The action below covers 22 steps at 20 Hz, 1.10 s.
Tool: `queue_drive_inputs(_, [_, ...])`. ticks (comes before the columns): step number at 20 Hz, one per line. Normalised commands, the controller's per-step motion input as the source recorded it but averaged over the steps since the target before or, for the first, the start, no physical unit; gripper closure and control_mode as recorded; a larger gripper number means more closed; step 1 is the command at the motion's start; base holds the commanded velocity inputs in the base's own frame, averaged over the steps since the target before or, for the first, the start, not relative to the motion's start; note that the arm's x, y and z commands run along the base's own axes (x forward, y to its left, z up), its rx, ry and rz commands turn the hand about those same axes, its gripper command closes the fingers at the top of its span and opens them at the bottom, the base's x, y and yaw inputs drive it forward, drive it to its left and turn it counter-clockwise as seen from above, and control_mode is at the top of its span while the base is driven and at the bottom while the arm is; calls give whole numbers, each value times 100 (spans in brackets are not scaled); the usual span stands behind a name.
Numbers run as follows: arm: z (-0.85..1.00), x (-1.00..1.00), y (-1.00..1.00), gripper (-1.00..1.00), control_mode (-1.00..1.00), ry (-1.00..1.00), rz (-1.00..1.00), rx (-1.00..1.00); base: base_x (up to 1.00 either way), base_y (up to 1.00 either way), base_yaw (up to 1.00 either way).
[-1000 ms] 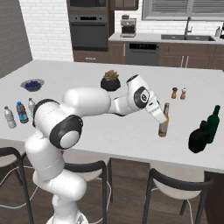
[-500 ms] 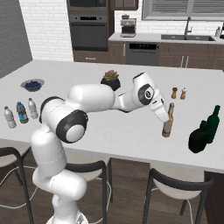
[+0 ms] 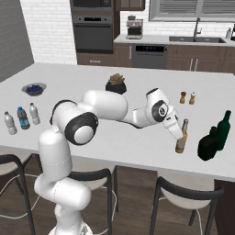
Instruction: Move the plastic bottles in the middle to the plastics group, and the glass bottles in the middle to the glass group.
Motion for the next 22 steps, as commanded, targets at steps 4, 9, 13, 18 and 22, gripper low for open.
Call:
queue_drive_inputs(4, [-33, 0, -18, 100, -100, -9, 0, 0, 0, 0, 0])
queue_drive_inputs(9, [-5, 7, -10, 100, -100, -11, -1, 0, 0, 0, 0])
queue_drive_inputs(13, [1, 13, -17, 100, -100, -6, -4, 0, 0, 0, 0])
queue_drive_inputs(18, [0, 14, -15, 100, -100, 0, -5, 0, 0, 0, 0])
queue_drive_inputs(22, [0, 24, -8, 100, -100, 0, -4, -1, 0, 0, 0])
